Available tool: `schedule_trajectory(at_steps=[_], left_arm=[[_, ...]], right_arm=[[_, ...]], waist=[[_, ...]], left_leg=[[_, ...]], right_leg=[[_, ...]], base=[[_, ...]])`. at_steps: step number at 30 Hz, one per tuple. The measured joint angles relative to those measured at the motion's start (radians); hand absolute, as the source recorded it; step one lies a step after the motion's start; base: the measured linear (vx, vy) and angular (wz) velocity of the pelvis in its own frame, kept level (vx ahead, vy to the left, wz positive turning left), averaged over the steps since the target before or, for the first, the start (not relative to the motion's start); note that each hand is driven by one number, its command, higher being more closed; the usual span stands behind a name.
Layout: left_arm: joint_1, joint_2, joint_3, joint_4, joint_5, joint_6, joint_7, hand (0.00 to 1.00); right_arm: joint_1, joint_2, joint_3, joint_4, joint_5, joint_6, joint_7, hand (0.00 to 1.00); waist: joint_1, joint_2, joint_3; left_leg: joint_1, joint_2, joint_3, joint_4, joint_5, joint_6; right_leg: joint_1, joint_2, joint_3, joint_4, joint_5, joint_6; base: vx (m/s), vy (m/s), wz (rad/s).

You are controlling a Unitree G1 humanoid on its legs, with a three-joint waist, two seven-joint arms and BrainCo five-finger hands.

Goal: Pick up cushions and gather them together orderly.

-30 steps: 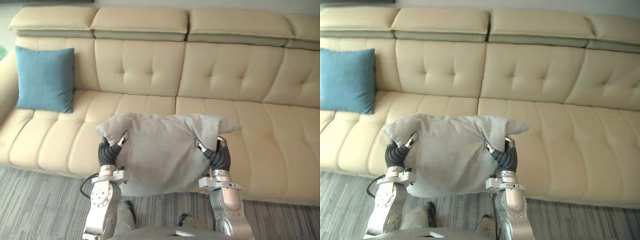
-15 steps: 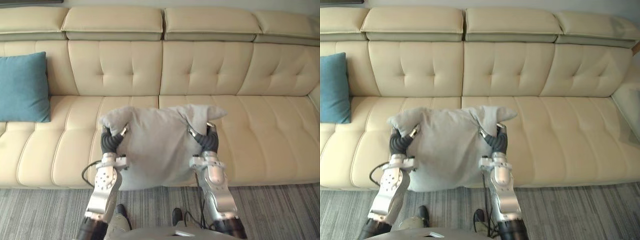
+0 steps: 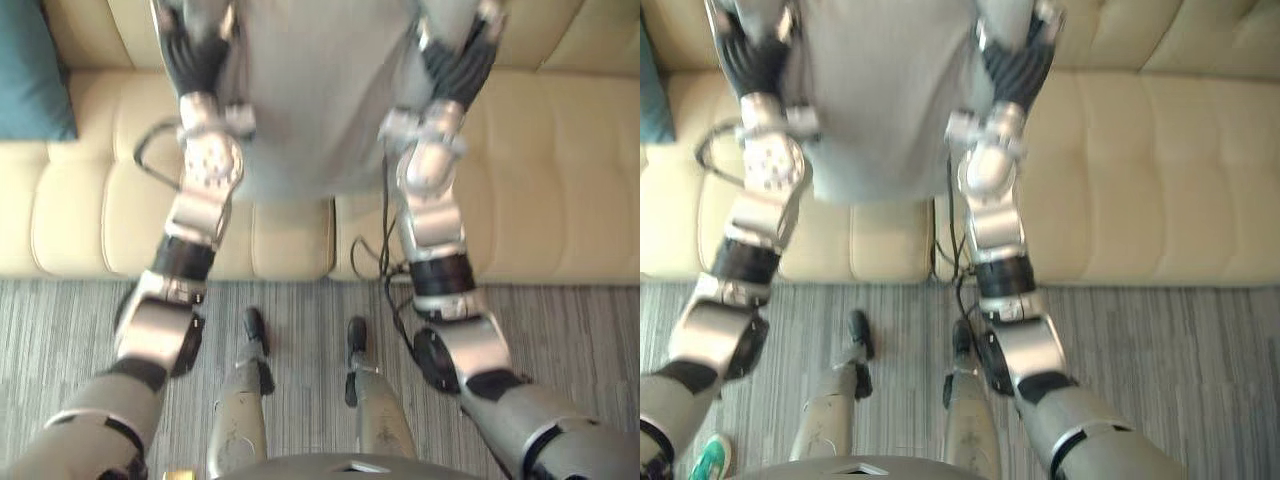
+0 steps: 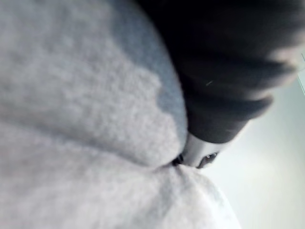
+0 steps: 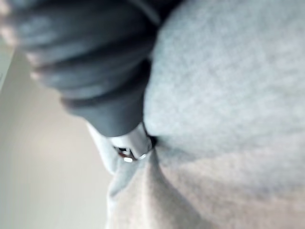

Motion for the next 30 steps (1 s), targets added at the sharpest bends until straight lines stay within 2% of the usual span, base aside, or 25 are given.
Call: schedule_trajectory(at_steps=[3,6,10,12,13,14,19,22,26,30], left_arm=[[-0.189,0.002,0.017,0.142,0.016,0.009,0.005,1.0],[-0.323,0.001,0.02,0.241,0.016,0.021,0.022,1.0],[-0.408,0.001,0.021,0.283,0.016,0.03,0.044,1.0],[-0.438,0.002,0.024,0.291,0.016,0.03,0.049,1.0],[-0.444,0.002,0.025,0.294,0.015,0.03,0.049,0.0],[-0.447,0.003,0.026,0.294,0.016,0.03,0.049,0.0],[-0.448,0.003,0.064,0.331,0.014,0.03,0.044,0.0],[-0.461,0.002,0.076,0.331,-0.008,0.029,0.04,0.0],[-0.463,0.007,0.076,0.331,-0.026,0.029,-0.001,0.0],[-0.451,0.066,0.077,0.322,-0.028,0.029,-0.044,0.0]], right_arm=[[-0.175,-0.002,-0.076,0.135,-0.016,0.001,-0.048,1.0],[-0.293,-0.025,-0.1,0.219,-0.017,0.004,-0.106,1.0],[-0.412,-0.041,-0.116,0.287,-0.017,0.006,-0.156,1.0],[-0.444,-0.052,-0.115,0.289,-0.017,0.006,-0.165,1.0],[-0.449,-0.057,-0.115,0.29,-0.017,0.006,-0.164,1.0],[-0.452,-0.066,-0.115,0.292,-0.017,0.006,-0.165,0.0],[-0.452,-0.083,-0.129,0.328,-0.011,0.013,-0.168,0.0],[-0.452,-0.111,-0.134,0.323,0.028,0.013,-0.166,0.0],[-0.446,-0.153,-0.143,0.321,0.06,0.013,-0.147,0.0],[-0.394,-0.201,-0.162,0.249,0.1,0.0,-0.104,0.0]], waist=[[-0.013,0.019,0.048],[-0.025,0.03,0.084],[-0.025,0.034,0.128],[-0.021,0.035,0.131],[-0.02,0.035,0.131],[-0.016,0.035,0.131],[-0.016,0.035,0.132],[-0.018,0.035,0.132],[-0.018,0.035,0.132],[-0.014,0.035,0.132]], left_leg=[[-0.038,-0.009,-0.038,-0.073,0.065,-0.005],[-0.082,-0.012,-0.061,-0.105,0.096,-0.009],[-0.121,-0.012,-0.08,-0.105,0.111,-0.028],[-0.151,-0.012,-0.105,-0.106,0.13,-0.054],[-0.16,-0.012,-0.112,-0.106,0.138,-0.066],[-0.171,-0.012,-0.123,-0.106,0.148,-0.073],[-0.199,-0.004,-0.13,-0.106,0.169,-0.082],[-0.226,0.003,-0.13,-0.106,0.169,-0.082],[-0.228,0.007,-0.13,-0.106,0.169,-0.082],[-0.229,0.01,-0.129,-0.106,0.167,-0.083]], right_leg=[[-0.062,0.003,-0.011,-0.002,0.018,0.0],[-0.113,0.004,-0.024,0.0,0.024,-0.001],[-0.153,0.003,-0.027,-0.001,0.025,-0.001],[-0.18,0.002,-0.029,0.0,0.025,-0.001],[-0.187,0.001,-0.03,0.0,0.025,-0.001],[-0.198,0.001,-0.031,0.002,0.025,-0.002],[-0.229,0.007,-0.031,0.01,0.023,-0.005],[-0.265,0.013,-0.032,0.031,0.019,-0.01],[-0.279,0.014,-0.035,0.063,0.007,-0.018],[-0.31,0.015,-0.035,0.131,-0.02,-0.025]], base=[[-0.05,-0.016,0.06],[-0.01,-0.018,0.08],[0.02,-0.008,0.01],[0.04,-0.033,0.06],[0.04,-0.038,0.07],[0.03,-0.033,0.06],[0.01,-0.017,-0.01],[-0.01,-0.006,-0.03],[-0.03,0.013,0.02],[-0.05,-0.013,0.03]])
